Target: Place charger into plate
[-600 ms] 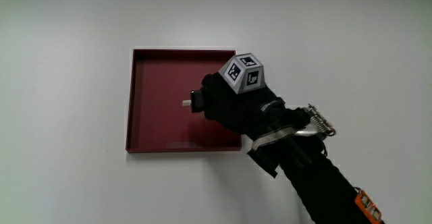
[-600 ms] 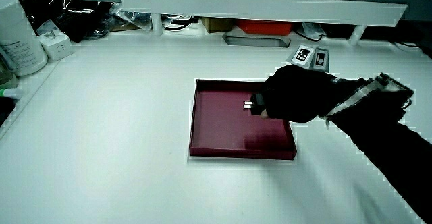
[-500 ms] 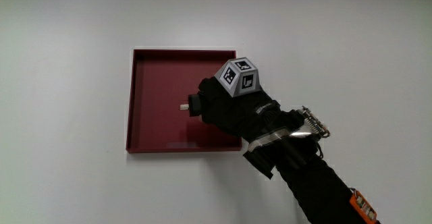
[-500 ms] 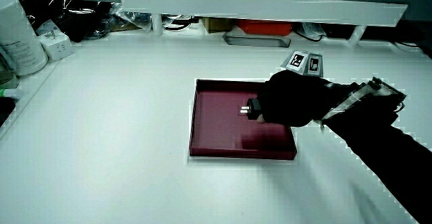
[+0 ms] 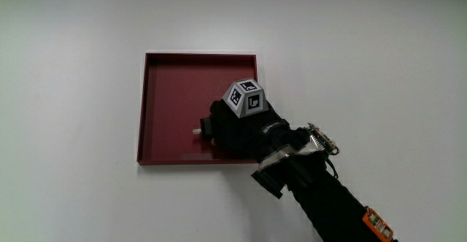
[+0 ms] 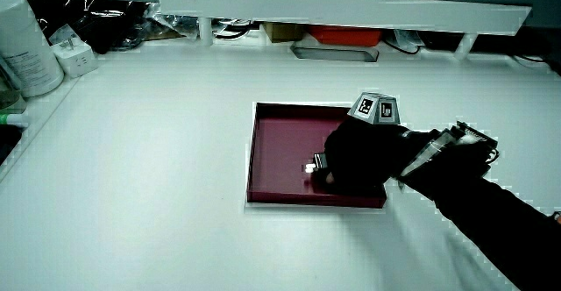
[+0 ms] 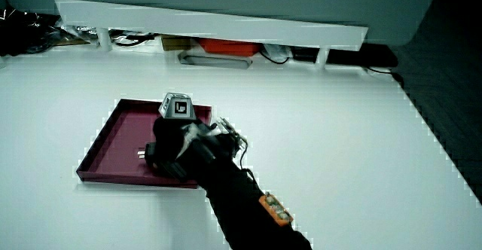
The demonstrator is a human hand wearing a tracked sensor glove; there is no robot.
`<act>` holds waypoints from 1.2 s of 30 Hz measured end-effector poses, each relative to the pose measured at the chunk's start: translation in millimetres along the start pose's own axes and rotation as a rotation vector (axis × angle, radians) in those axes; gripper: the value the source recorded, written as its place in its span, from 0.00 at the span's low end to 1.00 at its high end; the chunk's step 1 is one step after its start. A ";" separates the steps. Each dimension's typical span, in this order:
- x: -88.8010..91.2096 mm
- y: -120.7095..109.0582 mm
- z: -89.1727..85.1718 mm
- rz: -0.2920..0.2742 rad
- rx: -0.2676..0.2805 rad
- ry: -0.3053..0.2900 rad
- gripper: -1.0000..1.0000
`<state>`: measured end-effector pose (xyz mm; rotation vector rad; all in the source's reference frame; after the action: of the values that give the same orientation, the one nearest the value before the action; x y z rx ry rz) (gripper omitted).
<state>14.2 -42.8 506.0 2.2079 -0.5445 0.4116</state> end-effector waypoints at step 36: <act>31.1 -40.8 21.8 0.152 -0.082 0.171 0.00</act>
<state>64.0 -43.7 480.8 2.0369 -0.6258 0.6406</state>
